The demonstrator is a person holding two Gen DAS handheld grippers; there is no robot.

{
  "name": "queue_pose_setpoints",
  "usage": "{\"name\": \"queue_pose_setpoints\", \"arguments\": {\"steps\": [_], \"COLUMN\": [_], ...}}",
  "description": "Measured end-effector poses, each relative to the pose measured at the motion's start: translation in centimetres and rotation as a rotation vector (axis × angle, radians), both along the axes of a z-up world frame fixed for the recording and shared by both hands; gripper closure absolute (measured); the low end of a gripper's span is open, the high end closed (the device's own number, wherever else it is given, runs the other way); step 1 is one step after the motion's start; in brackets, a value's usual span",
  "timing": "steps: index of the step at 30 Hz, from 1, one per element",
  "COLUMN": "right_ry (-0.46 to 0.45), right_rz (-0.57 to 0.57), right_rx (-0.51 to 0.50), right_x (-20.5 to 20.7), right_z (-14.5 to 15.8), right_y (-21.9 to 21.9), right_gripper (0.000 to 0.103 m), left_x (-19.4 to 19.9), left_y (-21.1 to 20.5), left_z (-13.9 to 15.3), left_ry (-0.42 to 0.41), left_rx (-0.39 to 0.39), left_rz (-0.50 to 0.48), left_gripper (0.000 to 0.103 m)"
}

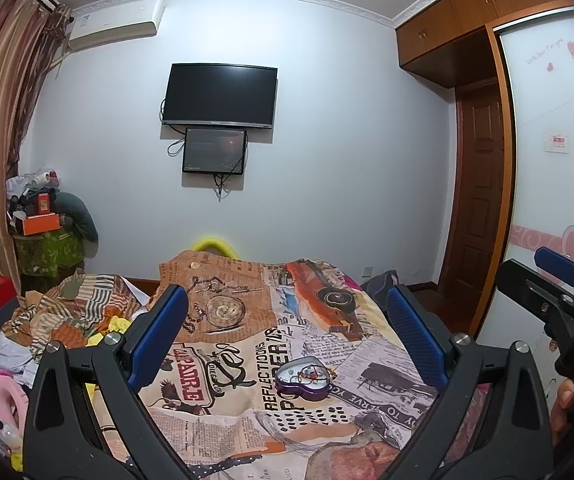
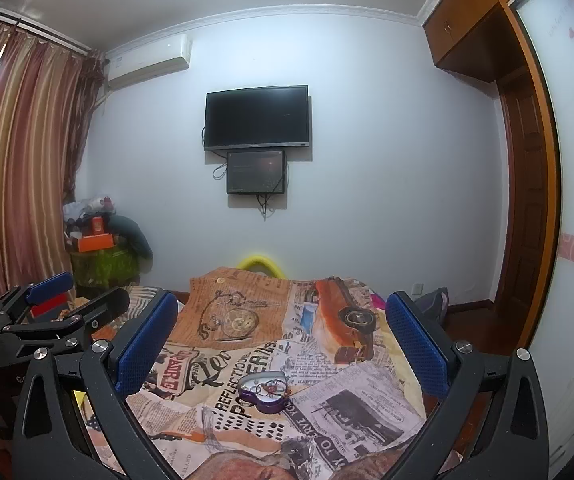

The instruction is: Organize jewelry

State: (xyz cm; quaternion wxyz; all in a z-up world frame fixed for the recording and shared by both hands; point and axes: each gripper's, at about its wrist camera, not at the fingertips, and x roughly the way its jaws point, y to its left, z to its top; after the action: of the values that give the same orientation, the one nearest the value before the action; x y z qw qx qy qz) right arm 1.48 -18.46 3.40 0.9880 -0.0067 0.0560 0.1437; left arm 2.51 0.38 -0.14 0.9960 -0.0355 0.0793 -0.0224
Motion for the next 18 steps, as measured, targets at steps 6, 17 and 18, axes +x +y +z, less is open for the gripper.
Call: {"name": "queue_pose_setpoints", "arguments": {"steps": [6, 17, 18], "right_ry": [0.003, 0.003, 0.003], "right_rz": [-0.001, -0.004, -0.004], "right_rx": [0.001, 0.004, 0.005], "right_x": [-0.05, -0.09, -0.08], "right_z": [0.05, 0.04, 0.05], "right_y": [0.02, 0.04, 0.04], "right_gripper": [0.000, 0.000, 0.000], "left_x": [0.18, 0.43, 0.45], "left_y": [0.05, 0.08, 0.08], "left_z": [0.11, 0.25, 0.25], "left_ry": [0.002, 0.011, 0.012], "left_rx": [-0.002, -0.003, -0.004], "left_rz": [-0.008, -0.016, -0.018], "left_gripper": [0.003, 0.003, 0.003]}}
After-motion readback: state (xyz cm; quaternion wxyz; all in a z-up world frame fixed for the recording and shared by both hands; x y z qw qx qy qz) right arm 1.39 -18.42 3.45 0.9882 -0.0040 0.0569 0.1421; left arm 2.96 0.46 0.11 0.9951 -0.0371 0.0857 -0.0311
